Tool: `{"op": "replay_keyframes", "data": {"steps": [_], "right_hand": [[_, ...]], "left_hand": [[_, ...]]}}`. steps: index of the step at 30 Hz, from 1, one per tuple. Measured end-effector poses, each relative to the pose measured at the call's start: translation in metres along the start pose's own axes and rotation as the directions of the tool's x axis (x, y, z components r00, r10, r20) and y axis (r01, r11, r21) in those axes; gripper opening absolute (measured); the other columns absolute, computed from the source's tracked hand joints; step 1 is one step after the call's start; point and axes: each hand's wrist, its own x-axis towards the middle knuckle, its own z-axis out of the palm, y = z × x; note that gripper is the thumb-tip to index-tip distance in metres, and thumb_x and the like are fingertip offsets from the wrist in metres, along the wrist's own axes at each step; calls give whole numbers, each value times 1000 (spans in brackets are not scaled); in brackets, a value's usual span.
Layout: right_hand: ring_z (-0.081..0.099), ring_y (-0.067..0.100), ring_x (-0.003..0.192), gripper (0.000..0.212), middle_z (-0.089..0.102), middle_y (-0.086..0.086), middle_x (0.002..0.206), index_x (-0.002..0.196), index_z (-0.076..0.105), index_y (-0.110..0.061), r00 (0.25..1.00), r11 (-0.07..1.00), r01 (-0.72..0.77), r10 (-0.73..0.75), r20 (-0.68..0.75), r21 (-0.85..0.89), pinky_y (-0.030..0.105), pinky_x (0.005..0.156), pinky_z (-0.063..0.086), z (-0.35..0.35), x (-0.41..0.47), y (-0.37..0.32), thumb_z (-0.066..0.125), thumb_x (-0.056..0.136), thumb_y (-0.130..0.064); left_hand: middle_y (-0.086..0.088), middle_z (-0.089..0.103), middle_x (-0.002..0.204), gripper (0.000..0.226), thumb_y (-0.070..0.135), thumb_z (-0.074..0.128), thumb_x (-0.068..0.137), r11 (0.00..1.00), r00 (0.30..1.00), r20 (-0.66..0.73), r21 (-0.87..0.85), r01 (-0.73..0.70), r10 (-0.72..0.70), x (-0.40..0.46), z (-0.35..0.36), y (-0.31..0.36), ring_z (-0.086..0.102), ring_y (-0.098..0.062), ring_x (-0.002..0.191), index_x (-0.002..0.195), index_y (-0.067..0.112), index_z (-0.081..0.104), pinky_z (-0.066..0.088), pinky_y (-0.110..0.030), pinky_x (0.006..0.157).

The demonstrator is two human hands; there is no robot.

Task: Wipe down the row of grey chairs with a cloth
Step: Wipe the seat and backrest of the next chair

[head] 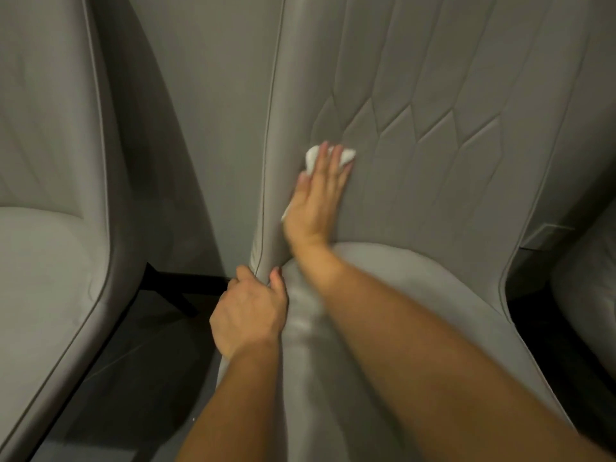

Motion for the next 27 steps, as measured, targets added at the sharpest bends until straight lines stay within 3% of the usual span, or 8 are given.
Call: {"op": "replay_keyframes", "data": {"steps": [3,6,10,15,20,22,25,27], "right_hand": [[-5,17,152,52,10,4,166,156,22,-14,966,964,-241,226,127,114,18,119,-8,8,-53,-12,37,107,-19],[-7,14,152,56,3,-3,167,158,14,-20,941,960,-270,249,231,68,16,118,-8,-1,-57,-7,36,107,-22],[-8,27,153,67,-4,4,167,159,6,-14,841,946,166,11,541,-278,36,124,8,-34,-63,25,39,101,-8],[-2,29,153,84,-7,-1,167,159,12,-20,628,889,358,-3,778,-286,39,121,22,-73,-45,54,42,87,11],[2,28,153,70,-3,-6,167,158,20,-32,312,751,620,28,950,-226,40,122,18,-113,-15,68,34,98,1],[14,27,151,72,-6,-7,167,156,17,-39,373,761,618,-59,926,-200,39,120,24,-123,-5,66,33,97,-3],[42,37,134,73,22,10,158,152,33,-27,700,839,422,-59,712,-345,45,100,43,-113,6,56,52,87,-2],[53,38,116,53,51,15,130,137,51,-16,654,824,458,-58,754,-334,46,91,46,-98,3,48,59,85,-10]], "left_hand": [[-3,55,81,26,47,38,94,1000,999,40,18,-3,2,1,0,0,55,-23,69,92,21,40,48,-39,62],[-6,56,82,35,53,32,95,1000,1000,26,5,-8,8,-1,-1,-1,56,-27,70,93,20,42,49,-41,65],[-5,53,75,51,65,25,94,999,998,-40,-24,-42,41,-4,0,-2,52,-24,62,91,18,44,44,-37,56],[-2,47,67,50,65,26,95,999,996,-72,-10,-52,51,-6,0,-2,42,-17,53,88,18,44,25,-31,47],[0,45,63,50,64,25,95,999,995,-87,-3,-49,49,-6,1,1,41,-17,50,86,19,43,24,-29,45],[0,46,63,50,64,25,95,999,994,-93,10,-48,49,-7,2,0,42,-17,50,85,19,43,23,-28,45],[0,46,62,49,65,25,95,998,993,-106,16,-56,57,-7,2,1,42,-17,49,84,20,42,22,-28,45],[1,44,62,49,64,25,95,998,993,-107,23,-52,54,-7,2,1,38,-16,49,84,19,41,20,-29,45]]}}
